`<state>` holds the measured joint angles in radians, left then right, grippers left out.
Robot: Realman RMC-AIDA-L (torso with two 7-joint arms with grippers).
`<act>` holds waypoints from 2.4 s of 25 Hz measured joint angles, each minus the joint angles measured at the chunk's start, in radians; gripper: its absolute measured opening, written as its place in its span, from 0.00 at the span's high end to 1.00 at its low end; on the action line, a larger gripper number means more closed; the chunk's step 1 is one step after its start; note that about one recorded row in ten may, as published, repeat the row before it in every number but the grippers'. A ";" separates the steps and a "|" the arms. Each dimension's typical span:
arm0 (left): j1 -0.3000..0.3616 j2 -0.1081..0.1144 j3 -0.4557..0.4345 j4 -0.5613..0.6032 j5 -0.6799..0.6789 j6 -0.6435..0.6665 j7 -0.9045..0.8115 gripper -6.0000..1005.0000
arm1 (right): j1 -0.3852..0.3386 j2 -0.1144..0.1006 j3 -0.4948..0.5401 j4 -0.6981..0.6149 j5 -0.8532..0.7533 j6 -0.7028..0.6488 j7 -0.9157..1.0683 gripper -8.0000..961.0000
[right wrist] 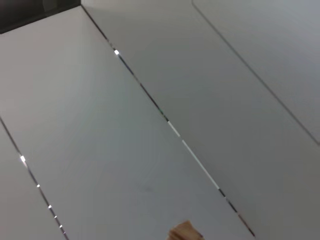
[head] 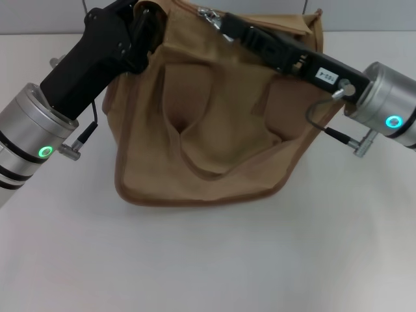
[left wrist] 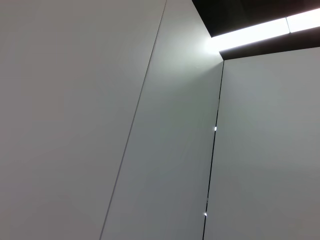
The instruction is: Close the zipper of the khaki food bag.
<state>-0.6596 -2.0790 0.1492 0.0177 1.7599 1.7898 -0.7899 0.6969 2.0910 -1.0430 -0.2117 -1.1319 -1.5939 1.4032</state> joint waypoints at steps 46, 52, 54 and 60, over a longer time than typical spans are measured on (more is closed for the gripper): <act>0.104 0.003 -0.030 -0.027 -0.006 -0.087 0.164 0.96 | -0.303 -0.008 0.167 -0.080 -0.005 -0.107 -0.265 0.63; 0.167 0.010 -0.048 -0.007 -0.004 -0.064 0.149 0.95 | -0.299 -0.008 0.164 -0.066 -0.007 -0.118 -0.310 0.38; 0.186 0.011 -0.055 0.006 -0.004 -0.063 0.140 0.95 | -0.300 -0.006 0.167 -0.054 -0.006 -0.132 -0.352 0.34; 0.323 0.012 -0.126 0.036 -0.003 -0.072 0.132 0.78 | -0.291 -0.005 0.169 -0.002 -0.003 -0.166 -0.448 0.22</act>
<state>-0.3367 -2.0666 0.0229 0.0537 1.7564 1.7178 -0.6578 0.4056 2.0861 -0.8739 -0.2140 -1.1352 -1.7604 0.9552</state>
